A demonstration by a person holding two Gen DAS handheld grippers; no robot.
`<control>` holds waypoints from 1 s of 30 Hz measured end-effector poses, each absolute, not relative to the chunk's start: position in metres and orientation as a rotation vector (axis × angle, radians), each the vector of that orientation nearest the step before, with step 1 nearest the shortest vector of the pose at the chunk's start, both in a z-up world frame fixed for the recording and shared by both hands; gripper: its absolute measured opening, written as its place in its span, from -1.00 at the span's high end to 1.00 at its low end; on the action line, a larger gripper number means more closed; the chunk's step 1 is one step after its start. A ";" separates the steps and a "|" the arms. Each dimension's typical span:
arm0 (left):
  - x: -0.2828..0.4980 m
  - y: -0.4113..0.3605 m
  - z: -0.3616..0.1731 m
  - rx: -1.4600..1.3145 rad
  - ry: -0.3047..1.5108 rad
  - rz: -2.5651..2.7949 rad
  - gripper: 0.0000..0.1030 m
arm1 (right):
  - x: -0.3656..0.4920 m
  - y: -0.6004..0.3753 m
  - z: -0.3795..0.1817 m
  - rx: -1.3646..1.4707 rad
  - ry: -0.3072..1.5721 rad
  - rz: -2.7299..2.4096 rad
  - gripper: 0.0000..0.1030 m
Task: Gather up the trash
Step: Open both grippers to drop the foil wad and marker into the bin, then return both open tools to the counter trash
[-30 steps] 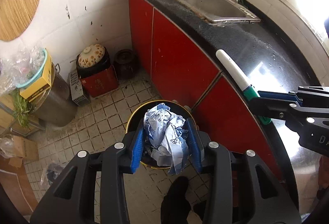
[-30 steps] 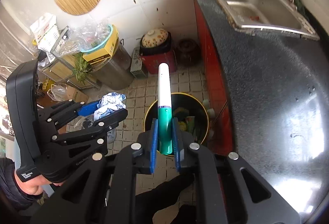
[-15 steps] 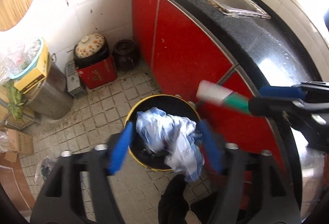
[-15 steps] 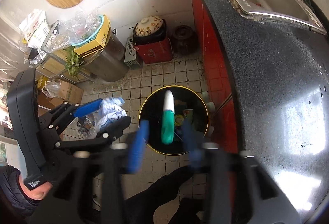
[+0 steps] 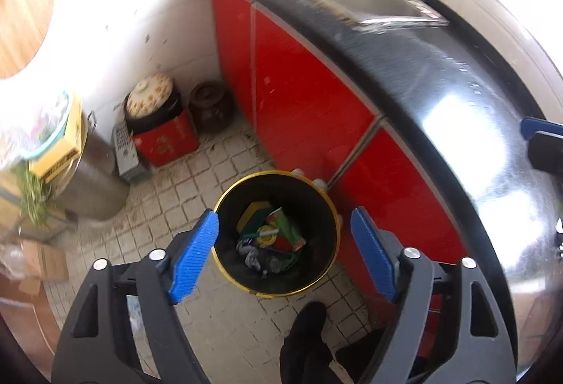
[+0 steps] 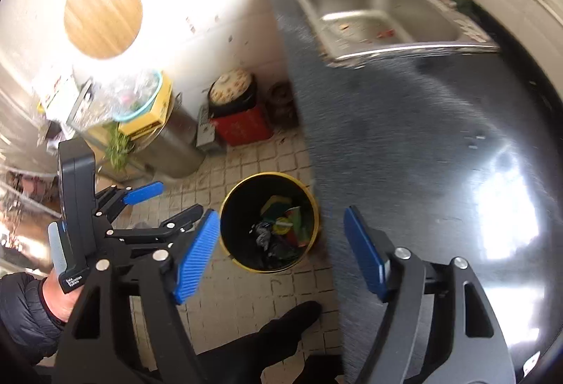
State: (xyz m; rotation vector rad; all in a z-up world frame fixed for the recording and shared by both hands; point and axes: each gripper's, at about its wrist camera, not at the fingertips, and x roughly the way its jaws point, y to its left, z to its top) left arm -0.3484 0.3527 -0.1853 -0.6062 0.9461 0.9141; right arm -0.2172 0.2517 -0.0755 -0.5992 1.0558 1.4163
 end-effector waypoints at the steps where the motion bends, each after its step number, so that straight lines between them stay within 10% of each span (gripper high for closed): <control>1: -0.340 0.349 -0.180 -0.588 0.941 0.898 -0.59 | -0.206 0.239 -0.068 -0.591 1.030 1.385 -0.38; 18: -0.052 0.112 -0.077 -0.038 0.835 -0.049 -0.78 | -0.021 -0.119 -0.017 -0.194 0.925 0.558 -0.50; 30: 0.008 -0.033 -0.081 0.192 0.841 -0.428 -0.78 | -0.037 -0.270 -0.036 -0.075 0.953 0.308 -0.51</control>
